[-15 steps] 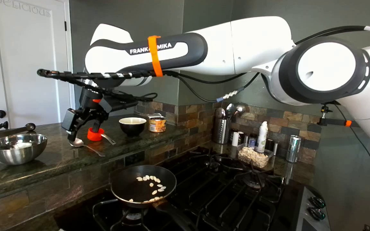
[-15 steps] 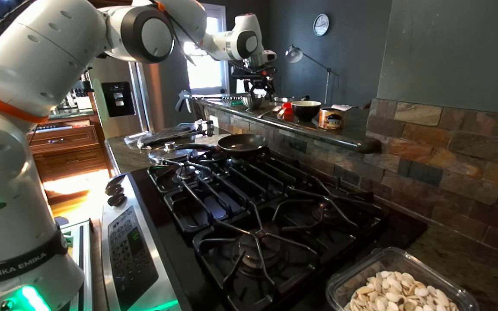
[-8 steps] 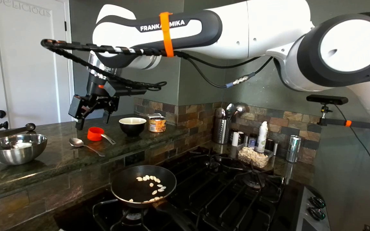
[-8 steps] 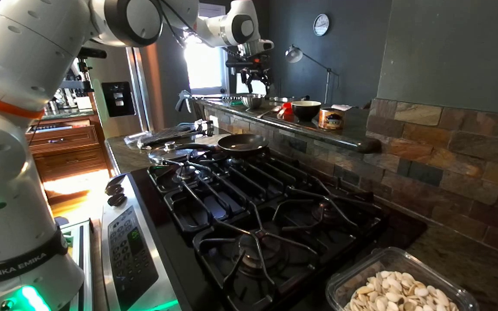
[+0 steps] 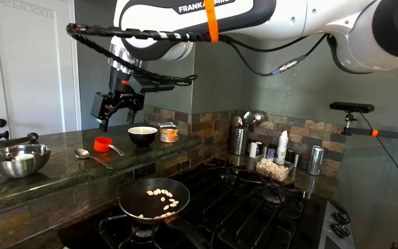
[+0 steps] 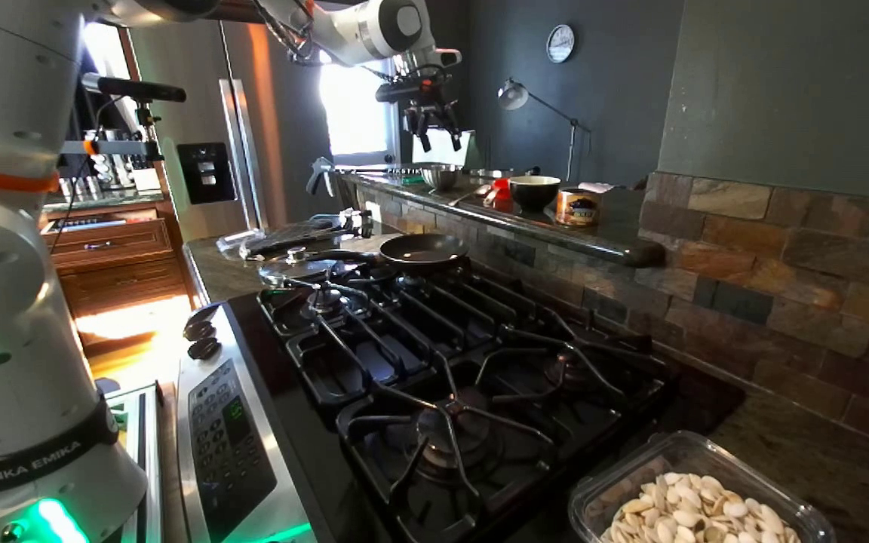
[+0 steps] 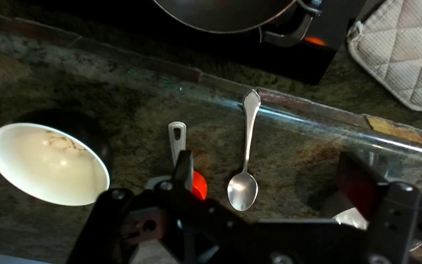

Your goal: Use the silver spoon to put some contents from the pan in the black and white bowl then place the spoon back on the counter.

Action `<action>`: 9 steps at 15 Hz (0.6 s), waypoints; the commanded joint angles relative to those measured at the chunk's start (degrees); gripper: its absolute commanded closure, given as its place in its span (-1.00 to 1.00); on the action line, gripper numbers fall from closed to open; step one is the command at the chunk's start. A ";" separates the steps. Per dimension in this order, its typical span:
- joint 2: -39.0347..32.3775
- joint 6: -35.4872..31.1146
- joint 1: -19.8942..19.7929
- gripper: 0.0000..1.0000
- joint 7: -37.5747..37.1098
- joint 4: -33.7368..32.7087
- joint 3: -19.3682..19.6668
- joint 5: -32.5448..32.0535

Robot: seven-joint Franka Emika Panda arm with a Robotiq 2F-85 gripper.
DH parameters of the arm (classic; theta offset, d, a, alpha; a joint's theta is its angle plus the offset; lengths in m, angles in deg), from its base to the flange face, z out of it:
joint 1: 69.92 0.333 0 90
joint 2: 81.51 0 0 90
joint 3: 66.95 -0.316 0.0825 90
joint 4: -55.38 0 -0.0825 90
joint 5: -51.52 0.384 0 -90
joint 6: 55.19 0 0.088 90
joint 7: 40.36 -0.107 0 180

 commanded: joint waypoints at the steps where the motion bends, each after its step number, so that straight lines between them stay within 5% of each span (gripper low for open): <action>1: 7.71 -2.66 1.11 -1.00 -4.30 10.92 1.18 -2.43; 4: 10.59 -2.86 1.29 -1.00 -7.15 14.96 0.83 -4.59; 5: 6.76 -0.38 0.69 -1.00 -4.44 8.89 0.31 -3.02; 9: 9.00 -0.90 0.68 -1.00 -5.70 12.05 0.11 -3.88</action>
